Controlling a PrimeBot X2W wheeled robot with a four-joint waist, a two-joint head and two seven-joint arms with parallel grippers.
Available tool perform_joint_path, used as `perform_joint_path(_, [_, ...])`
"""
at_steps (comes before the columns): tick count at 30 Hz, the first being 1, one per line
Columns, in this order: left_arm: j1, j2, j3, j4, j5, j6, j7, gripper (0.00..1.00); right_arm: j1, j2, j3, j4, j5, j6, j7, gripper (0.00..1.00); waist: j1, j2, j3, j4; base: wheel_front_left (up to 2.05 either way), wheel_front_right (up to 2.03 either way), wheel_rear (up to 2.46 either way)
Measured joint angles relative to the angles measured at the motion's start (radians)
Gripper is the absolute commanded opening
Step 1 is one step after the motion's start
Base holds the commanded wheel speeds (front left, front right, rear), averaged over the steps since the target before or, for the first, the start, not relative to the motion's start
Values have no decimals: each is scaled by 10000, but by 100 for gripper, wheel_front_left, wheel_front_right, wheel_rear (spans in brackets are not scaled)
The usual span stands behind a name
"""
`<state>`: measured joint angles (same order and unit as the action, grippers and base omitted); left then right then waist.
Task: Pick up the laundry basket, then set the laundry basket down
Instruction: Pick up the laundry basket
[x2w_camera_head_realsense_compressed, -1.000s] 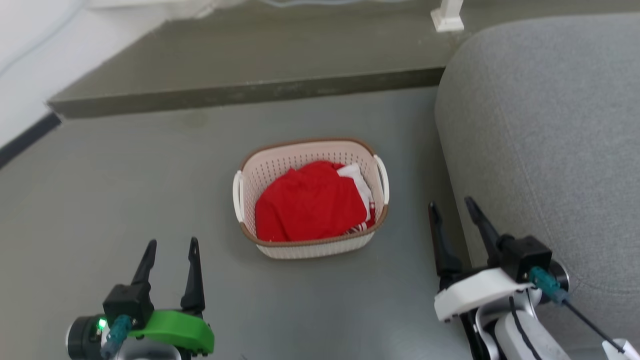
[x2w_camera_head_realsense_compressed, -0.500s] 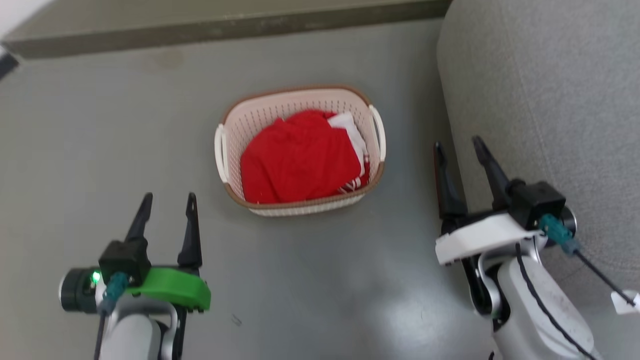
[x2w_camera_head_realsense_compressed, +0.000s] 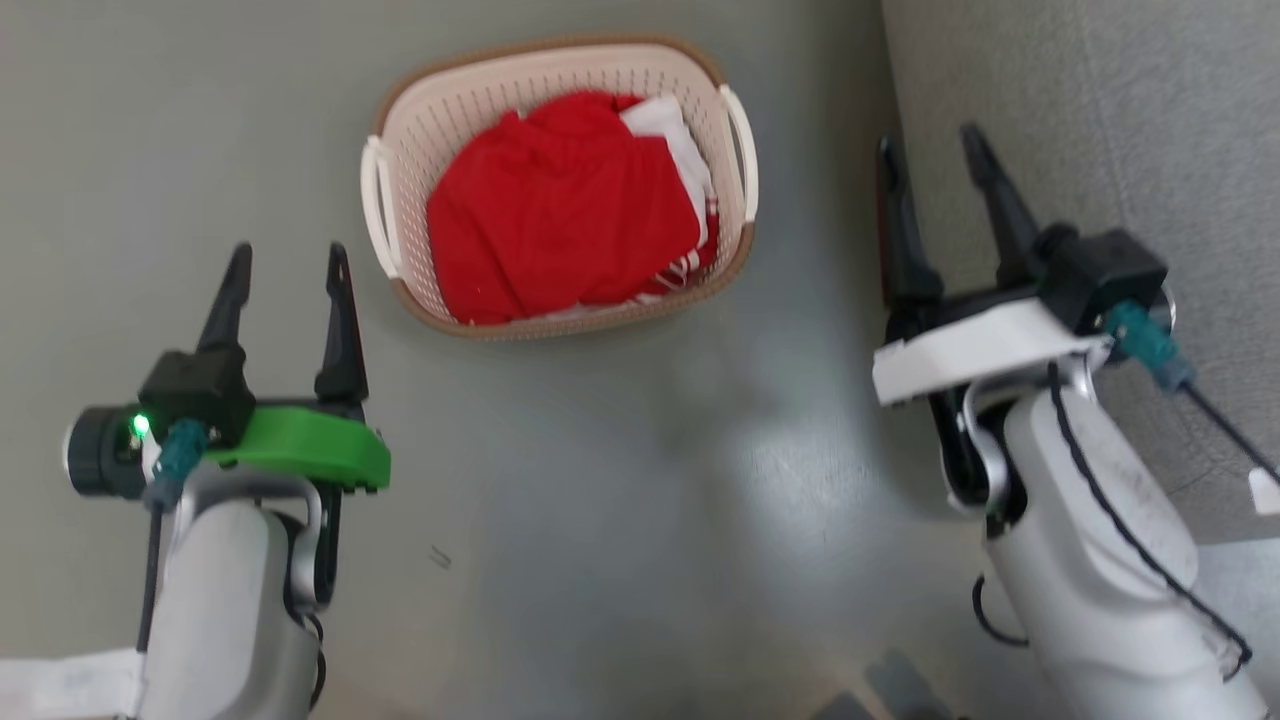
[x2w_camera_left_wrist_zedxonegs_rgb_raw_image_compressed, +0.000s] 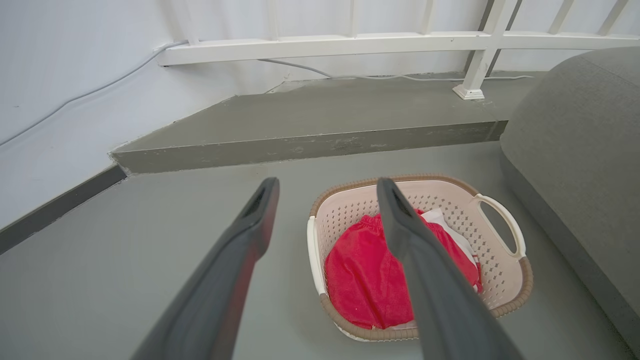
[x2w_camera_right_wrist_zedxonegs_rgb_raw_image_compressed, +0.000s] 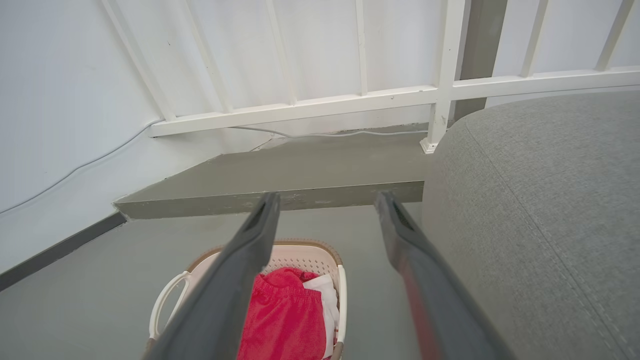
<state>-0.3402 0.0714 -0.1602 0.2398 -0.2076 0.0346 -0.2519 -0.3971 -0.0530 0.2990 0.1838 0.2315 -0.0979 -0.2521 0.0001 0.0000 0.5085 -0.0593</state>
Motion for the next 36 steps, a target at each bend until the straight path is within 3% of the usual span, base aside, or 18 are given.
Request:
perform_joint_path(23, [-3069,-182,196,819,0,0,-46,100,-3395,-84,-161,1294,-476,215,-25,100,0,0,3013,94,0,0,0])
perform_joint_path(36, [-4487,-245,259,2376,-77,-58,-46,100,-4884,-105,-13,2604,-205,213,-25,100,0,0,4617,315,0,0,0])
